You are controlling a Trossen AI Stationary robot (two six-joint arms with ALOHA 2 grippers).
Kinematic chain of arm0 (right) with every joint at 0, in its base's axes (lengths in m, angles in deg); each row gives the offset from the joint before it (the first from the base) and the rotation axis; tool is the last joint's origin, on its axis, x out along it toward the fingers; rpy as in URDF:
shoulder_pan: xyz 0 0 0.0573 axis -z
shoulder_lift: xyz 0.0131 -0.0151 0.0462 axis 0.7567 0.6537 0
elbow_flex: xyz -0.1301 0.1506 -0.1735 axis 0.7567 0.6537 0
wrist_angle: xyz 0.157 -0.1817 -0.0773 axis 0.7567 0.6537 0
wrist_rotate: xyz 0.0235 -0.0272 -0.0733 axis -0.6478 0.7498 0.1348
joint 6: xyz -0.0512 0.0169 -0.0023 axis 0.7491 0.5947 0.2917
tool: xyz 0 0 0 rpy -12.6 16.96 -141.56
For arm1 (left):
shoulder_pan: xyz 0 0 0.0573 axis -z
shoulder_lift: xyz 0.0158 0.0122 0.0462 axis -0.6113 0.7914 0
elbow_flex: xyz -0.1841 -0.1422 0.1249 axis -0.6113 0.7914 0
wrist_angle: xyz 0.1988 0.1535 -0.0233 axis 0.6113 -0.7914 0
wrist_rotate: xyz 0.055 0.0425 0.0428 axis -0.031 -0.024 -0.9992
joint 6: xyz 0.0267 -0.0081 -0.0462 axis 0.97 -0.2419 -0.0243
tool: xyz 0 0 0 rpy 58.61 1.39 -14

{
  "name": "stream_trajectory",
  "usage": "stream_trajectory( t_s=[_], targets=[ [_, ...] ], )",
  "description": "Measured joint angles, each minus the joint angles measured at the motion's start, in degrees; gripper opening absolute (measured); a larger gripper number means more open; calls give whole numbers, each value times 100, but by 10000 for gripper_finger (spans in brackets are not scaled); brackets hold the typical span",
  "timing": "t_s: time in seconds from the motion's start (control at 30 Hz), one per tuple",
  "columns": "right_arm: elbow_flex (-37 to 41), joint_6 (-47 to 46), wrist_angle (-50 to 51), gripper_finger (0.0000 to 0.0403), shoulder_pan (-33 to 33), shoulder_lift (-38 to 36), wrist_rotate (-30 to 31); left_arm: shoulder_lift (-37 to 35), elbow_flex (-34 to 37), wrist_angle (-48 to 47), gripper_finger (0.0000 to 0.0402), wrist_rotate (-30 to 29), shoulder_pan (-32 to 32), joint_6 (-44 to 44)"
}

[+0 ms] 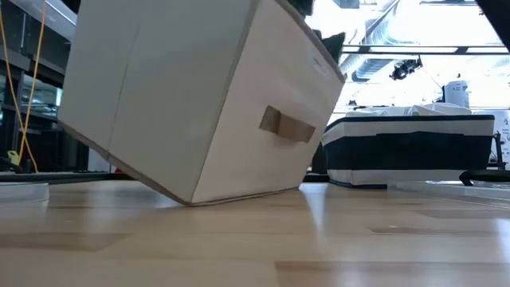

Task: Sort clothes
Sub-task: Put the green shirt into the laundry organizer

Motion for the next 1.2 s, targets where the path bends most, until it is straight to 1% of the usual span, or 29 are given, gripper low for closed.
stream_trajectory(
  t_s=[0.07, 0.17, 0.27, 0.4, 0.57, 0.63, 0.7, 0.77, 0.83, 0.93, 1.03, 1.07, 1.13, 1.2],
  targets=[
    [-21, -640, 84, 342, 34, 441, -612, -126, 20, -10, 227, 181, -181, -372],
    [-49, -899, -488, 342, -58, 879, -1190, -377, 26, -679, 227, 288, -508, -876],
    [-55, -1147, -978, 342, -237, 1098, -1320, -617, 26, -1488, 227, 338, -872, -1598],
    [-55, -1353, -1074, 342, -250, 1103, -1751, -873, 26, -2001, 227, 471, -1332, -2513],
    [-55, -1414, -1178, 342, -170, 1103, -2155, -1077, 26, -2745, 227, 134, -1836, -3278],
    [-55, -1455, -1312, 342, -161, 1114, -2272, -1113, 26, -2859, 227, 67, -2009, -3563],
    [-55, -1628, -1385, 342, -159, 1119, -2447, -1129, 26, -2971, 227, 43, -2096, -3625],
    [-55, -1777, -1420, 342, -159, 1123, -2495, -1072, 26, -2912, 227, 98, -2097, -3479],
    [-55, -1888, -1492, 342, -159, 1131, -2494, -936, 24, -2671, 227, 472, -2093, -3073],
    [-55, -2037, -1518, 342, -159, 1145, -2464, -673, 22, -2034, 227, 1147, -2088, -2253],
    [-55, -2118, -1521, 342, -159, 1147, -2262, -284, 22, -1302, 228, 1522, -2088, -1275],
    [-55, -2136, -1516, 342, -159, 1160, -2186, -122, -17, -1198, 228, 1695, -2088, -875],
    [-55, -2036, -1546, 342, -159, 1203, -2171, 234, -644, -2365, 228, 2126, -2088, -46],
    [-51, -1691, -1713, 342, -159, 1213, -2147, 491, -1500, -3725, 228, 2566, -2070, 641]
  ],
)
